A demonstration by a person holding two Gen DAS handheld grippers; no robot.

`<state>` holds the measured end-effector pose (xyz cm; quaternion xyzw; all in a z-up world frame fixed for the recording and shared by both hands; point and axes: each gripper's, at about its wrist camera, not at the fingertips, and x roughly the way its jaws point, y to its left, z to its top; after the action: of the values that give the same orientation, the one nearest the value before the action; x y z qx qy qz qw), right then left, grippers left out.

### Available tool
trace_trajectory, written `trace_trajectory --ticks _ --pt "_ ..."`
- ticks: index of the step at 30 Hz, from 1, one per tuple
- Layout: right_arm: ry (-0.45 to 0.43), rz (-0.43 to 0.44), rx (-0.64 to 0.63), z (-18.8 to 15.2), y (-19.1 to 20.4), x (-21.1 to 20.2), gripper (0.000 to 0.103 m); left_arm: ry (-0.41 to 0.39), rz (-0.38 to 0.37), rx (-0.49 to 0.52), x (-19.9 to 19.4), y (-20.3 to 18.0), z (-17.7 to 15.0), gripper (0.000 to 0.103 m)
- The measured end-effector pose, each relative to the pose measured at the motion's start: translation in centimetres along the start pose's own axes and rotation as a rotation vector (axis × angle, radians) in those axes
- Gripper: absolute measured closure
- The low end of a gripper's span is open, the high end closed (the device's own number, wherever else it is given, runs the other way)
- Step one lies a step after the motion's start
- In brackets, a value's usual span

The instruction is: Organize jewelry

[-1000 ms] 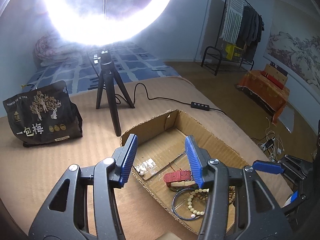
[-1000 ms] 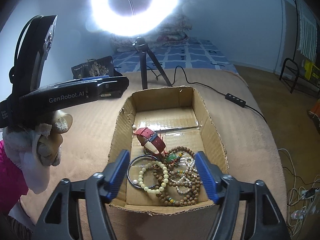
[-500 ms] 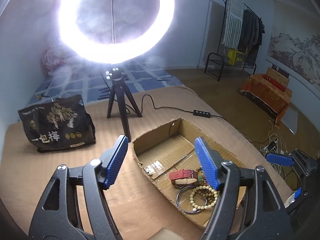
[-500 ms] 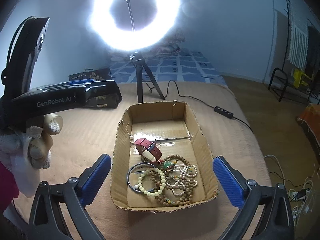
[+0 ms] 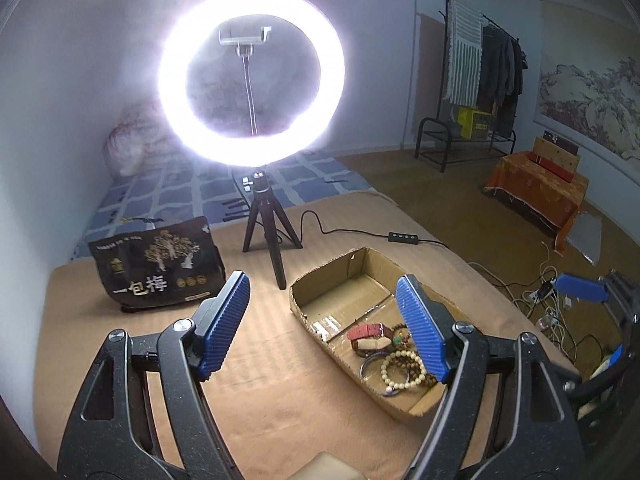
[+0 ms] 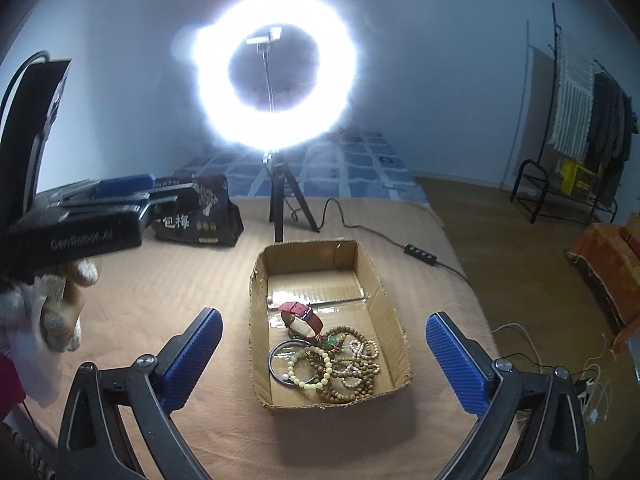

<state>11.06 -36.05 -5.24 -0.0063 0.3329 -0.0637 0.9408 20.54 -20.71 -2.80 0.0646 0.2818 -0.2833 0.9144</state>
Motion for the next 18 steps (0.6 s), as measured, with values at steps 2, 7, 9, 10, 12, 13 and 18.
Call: trace_trajectory --ticks 2,7,9,10,12,13,18 --pt "-0.011 -0.022 0.005 0.2 0.4 -1.3 0.0 -0.006 0.001 0.001 -1.5 -0.1 -0.1 0.025" --pt "-0.042 -0.059 -0.018 0.4 1.7 -4.7 0.0 -0.018 -0.005 -0.009 -5.1 -0.3 -0.4 0.024" --pt "-0.058 -0.076 -0.026 0.4 2.2 -6.1 0.0 -0.026 0.003 0.002 -6.6 -0.5 -0.9 0.019" --pt "-0.068 -0.082 -0.029 0.3 2.5 -6.8 0.0 -0.031 0.007 0.006 -7.3 -0.6 -1.1 0.018" --pt "-0.085 -0.085 -0.033 0.2 2.9 -7.9 0.0 -0.035 0.014 0.005 -8.6 -0.6 -1.5 0.018" --pt "-0.093 -0.088 -0.032 0.2 3.1 -8.5 0.0 -0.037 0.014 0.002 -9.0 -0.7 -1.7 0.018" --pt "-0.126 -0.092 0.0 -0.5 3.9 -10.5 0.0 -0.056 0.02 -0.019 -11.5 -0.6 -2.9 0.007"
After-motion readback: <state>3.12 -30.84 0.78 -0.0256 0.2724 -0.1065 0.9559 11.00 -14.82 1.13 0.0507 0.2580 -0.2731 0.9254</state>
